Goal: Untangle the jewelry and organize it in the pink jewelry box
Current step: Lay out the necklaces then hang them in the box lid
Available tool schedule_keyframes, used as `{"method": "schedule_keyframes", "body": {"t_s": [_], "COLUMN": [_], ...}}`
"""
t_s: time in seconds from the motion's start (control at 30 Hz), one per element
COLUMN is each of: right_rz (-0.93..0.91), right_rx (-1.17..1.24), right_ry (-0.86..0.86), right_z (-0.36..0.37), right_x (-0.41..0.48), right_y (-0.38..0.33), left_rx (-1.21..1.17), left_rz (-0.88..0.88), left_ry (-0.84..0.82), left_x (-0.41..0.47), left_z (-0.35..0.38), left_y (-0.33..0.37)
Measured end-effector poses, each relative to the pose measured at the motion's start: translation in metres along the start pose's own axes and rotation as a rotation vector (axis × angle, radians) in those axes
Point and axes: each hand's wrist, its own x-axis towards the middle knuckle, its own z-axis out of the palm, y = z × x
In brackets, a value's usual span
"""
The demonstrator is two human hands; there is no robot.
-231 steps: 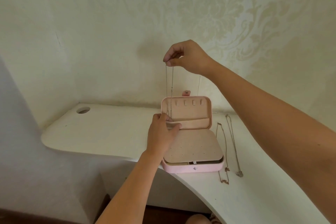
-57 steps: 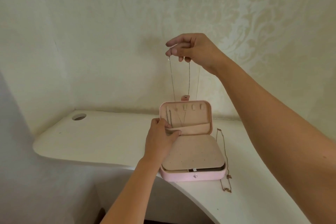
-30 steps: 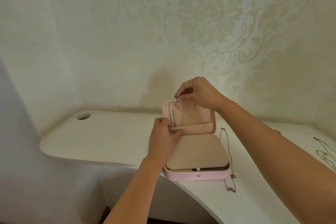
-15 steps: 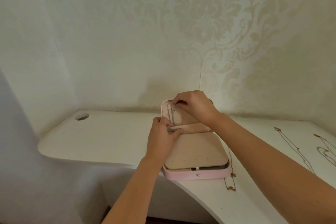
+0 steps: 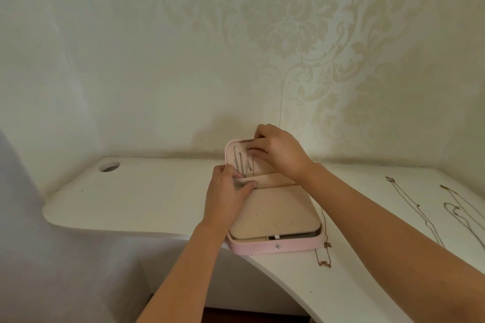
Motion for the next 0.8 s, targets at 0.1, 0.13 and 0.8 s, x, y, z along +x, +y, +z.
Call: {"method": "schedule_keyframes", "body": {"t_s": [0.1, 0.13, 0.8], "right_rz": [0.119, 0.149, 0.952], "right_rx": [0.026, 0.023, -0.15], "right_ry": [-0.067, -0.118, -0.349], "right_z": [-0.002, -0.004, -0.161], "right_x": [-0.002, -0.002, -0.151], "right_y": [0.0, -0.001, 0.143], "left_rx": [0.013, 0.018, 0.064], "left_rz": [-0.006, -0.006, 0.07], "left_ry": [-0.009, -0.015, -0.108], "left_x": [0.0, 0.0, -0.009], "left_z": [0.0, -0.001, 0.018], "left_y": [0.001, 0.001, 0.034]}}
